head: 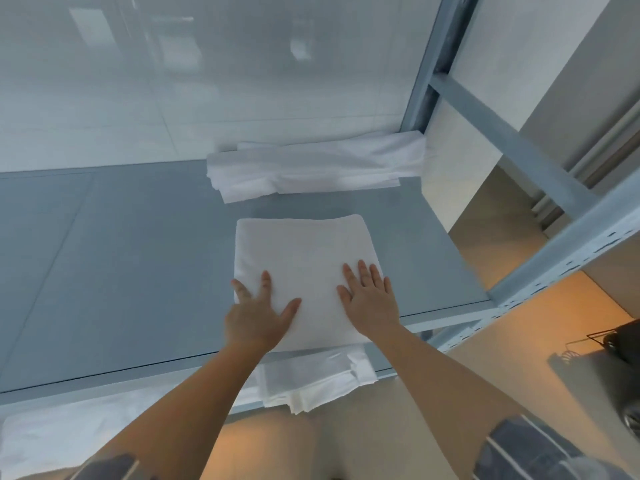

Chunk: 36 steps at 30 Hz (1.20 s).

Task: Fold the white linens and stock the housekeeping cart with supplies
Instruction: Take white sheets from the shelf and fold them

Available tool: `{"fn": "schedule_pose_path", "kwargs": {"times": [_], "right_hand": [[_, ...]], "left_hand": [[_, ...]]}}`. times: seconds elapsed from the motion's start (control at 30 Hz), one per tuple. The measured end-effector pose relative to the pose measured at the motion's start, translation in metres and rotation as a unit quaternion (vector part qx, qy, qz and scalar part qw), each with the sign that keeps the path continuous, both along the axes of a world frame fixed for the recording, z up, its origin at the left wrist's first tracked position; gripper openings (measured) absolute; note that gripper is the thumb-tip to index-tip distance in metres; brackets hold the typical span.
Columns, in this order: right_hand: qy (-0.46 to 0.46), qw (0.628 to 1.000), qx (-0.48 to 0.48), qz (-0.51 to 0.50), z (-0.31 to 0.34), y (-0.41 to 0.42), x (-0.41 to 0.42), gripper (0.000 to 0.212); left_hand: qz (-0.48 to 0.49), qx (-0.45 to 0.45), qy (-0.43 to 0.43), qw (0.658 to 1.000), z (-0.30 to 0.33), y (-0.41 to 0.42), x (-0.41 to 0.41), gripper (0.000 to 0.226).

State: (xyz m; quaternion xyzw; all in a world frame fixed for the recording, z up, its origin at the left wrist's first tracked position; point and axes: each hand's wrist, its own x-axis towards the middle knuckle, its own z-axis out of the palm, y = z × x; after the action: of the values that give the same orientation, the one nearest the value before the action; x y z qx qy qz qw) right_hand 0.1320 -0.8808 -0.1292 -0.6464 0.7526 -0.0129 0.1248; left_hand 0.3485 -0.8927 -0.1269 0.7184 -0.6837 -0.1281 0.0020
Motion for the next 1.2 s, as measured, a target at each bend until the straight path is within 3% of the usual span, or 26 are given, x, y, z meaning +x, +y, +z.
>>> {"fn": "schedule_pose_path", "kwargs": {"times": [0.3, 0.57, 0.93, 1.2], "right_hand": [[0.021, 0.999, 0.022, -0.036, 0.004, 0.009, -0.122, 0.062], [0.036, 0.998, 0.031, -0.051, 0.003, 0.004, -0.186, 0.060], [0.040, 0.997, 0.040, -0.046, 0.007, 0.000, -0.198, 0.058], [-0.004, 0.998, 0.012, -0.056, 0.027, 0.009, -0.156, 0.055]], "left_hand": [[-0.009, 0.022, 0.026, 0.999, 0.011, 0.007, -0.131, 0.095], [-0.006, 0.031, 0.051, 0.998, 0.016, 0.010, -0.200, 0.094], [-0.008, 0.023, 0.078, 0.997, 0.011, 0.010, -0.209, 0.089], [-0.075, 0.018, 0.053, 0.996, 0.022, 0.020, -0.169, 0.063]]}}
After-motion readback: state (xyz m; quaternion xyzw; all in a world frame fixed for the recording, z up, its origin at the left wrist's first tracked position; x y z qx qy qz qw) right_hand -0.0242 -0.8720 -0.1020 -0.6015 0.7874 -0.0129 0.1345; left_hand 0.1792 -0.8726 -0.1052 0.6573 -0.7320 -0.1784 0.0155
